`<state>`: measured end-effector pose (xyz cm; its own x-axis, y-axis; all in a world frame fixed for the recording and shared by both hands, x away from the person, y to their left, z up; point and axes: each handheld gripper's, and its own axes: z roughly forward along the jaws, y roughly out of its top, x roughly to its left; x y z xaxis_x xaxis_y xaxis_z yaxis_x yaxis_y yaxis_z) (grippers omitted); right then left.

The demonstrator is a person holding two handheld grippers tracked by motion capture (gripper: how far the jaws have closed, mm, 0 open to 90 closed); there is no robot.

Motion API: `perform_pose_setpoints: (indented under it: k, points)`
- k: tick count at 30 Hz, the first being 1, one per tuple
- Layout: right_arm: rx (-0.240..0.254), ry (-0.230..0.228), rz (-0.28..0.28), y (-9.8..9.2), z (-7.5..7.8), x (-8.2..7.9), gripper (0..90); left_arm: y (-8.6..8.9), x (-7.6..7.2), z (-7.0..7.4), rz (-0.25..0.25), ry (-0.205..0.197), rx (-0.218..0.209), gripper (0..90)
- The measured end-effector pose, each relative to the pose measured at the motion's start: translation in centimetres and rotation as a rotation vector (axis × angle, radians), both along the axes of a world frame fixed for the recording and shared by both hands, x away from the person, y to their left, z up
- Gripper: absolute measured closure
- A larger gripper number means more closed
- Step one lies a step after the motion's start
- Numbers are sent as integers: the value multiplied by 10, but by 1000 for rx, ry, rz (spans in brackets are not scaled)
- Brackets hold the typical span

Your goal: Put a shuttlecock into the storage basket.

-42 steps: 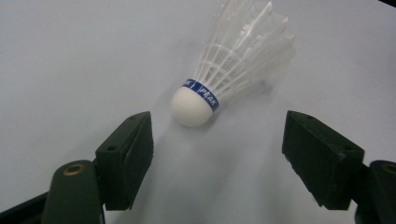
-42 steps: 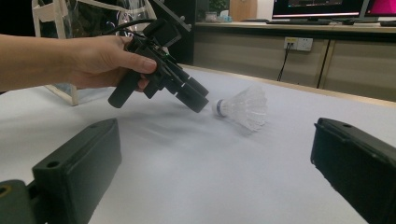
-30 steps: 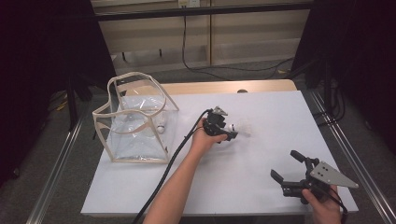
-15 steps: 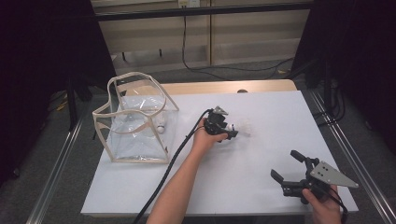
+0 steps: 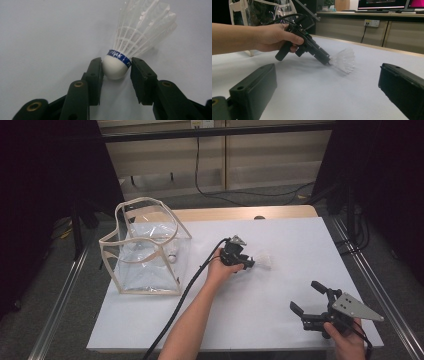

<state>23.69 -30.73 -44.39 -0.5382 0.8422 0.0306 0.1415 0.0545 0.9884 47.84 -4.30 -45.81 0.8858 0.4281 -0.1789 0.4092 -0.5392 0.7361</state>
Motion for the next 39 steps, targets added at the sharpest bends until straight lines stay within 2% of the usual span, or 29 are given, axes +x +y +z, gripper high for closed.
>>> perform_pose_setpoints:
  k: [3, 6, 9, 10, 11, 13, 14, 16, 20, 22, 25, 26, 29, 32, 35, 36, 37, 39]
  points:
    - [0, 0, 0, 0, 0, 0, 15, -1, -3, 2, -1, 21, 7, 623]
    - [1, 0, 1, 1, 0, 0, 15, 0, -6, 4, 2, 28, 24, 625]
    - [0, -1, 2, 1, 0, 0, 15, 1, -8, 5, 6, 37, 23, 630]
    - [0, -1, 2, 1, 0, 0, 14, 3, -9, 5, -1, 38, 17, 643]
    - [-1, 0, 2, 1, 0, 0, 14, 3, -9, 5, 11, 50, 3, 694]
    - [-2, 0, 2, 1, 0, 0, 15, 5, -9, 4, 14, 58, -4, 715]
    - [-1, 0, 2, 1, 0, 0, 14, 6, -9, 3, 6, 58, 6, 714]
    - [1, 0, 3, 1, 0, 0, 14, 6, -9, 2, -4, 50, 16, 686]
    - [-1, 0, 0, 1, 0, 0, 15, 2, -9, 1, -8, 36, 2, 648]
    - [0, 1, 0, 0, 0, 0, 14, 0, -10, 0, 8, 19, -4, 587]
    - [0, 0, 2, 1, 0, 0, 15, -1, -8, 0, -4, 1, -12, 550]
    - [-1, 0, 2, 1, 0, 0, 14, -3, -8, -1, -9, 3, -19, 550]
    - [0, 0, 2, 0, 0, 0, 15, -9, -8, -1, -25, -7, 8, 550]
    - [0, 1, -1, 0, 0, 0, 14, -14, -7, -1, -19, -15, 10, 555]
    - [0, 1, -1, 0, 0, 0, 14, -17, -8, -1, -29, -34, 21, 597]
    - [1, 2, 0, 0, 0, 0, 15, -17, -8, 0, -30, -27, 26, 648]
    - [2, 2, -1, 0, 0, 0, 14, -17, -8, 0, -17, -2, 16, 655]
    - [1, 2, 0, -1, 0, -1, 15, -14, -9, 2, -17, 22, 30, 656]
